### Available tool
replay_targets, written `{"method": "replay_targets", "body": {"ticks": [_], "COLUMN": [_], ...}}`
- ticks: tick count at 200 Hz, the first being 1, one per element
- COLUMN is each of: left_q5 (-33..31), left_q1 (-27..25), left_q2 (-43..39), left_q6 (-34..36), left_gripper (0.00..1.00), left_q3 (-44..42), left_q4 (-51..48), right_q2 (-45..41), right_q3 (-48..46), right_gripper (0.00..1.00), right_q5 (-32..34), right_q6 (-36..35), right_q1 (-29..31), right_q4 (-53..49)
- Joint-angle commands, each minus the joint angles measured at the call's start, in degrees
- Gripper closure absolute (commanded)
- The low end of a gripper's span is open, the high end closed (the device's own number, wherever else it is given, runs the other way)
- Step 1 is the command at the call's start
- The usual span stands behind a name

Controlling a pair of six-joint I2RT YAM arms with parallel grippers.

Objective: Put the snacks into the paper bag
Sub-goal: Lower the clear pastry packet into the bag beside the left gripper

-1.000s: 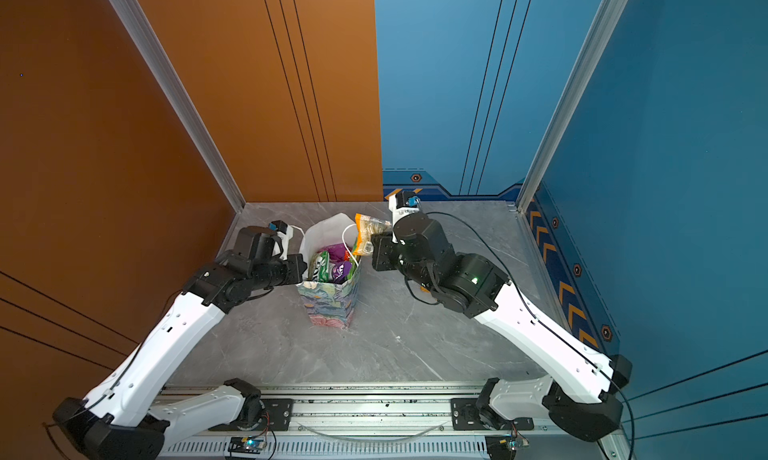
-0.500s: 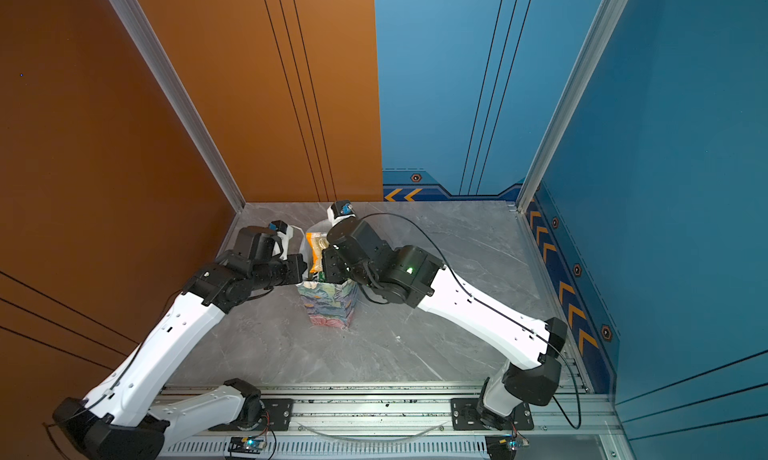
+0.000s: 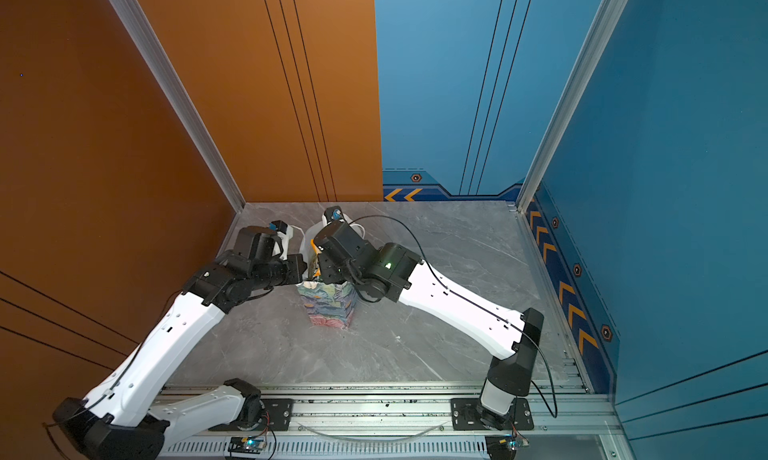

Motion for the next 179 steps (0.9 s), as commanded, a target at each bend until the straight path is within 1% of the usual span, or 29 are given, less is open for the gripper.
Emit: {"method": "replay_targets", "body": {"ticks": [1,47,114,179], "left_q5": [-0.65,-0.53,-0.50,-0.44], "left_q1": [-0.46,-0.46,-0.46,-0.46], "left_q2": [-2.20,-2.20,-2.27,-2.24], "left_q6": [1.28,1.23,1.24,1.21], "left_gripper": [0.98,0.98,0.98,0.98], "left_q3": [0.55,0.53,0.60,0.57], "left_q4": [3.41,3.43,3.41,3.41], "right_q2": [1.05,2.64,5.97,7.38], "right_q3": [1.81,2.25,3.48,3.55], "right_gripper": [0.87,0.87,0.88,0.87], "right_q5": [2.19,2.46,4.11,5.09], "right_q6": [-1.09,-0.65,-0.65,0.14], "right_q1": [-1.15,-2.72,-3.29,-4.03], "right_q4": [-2.27,-3.52,-5.70,-6.77]}}
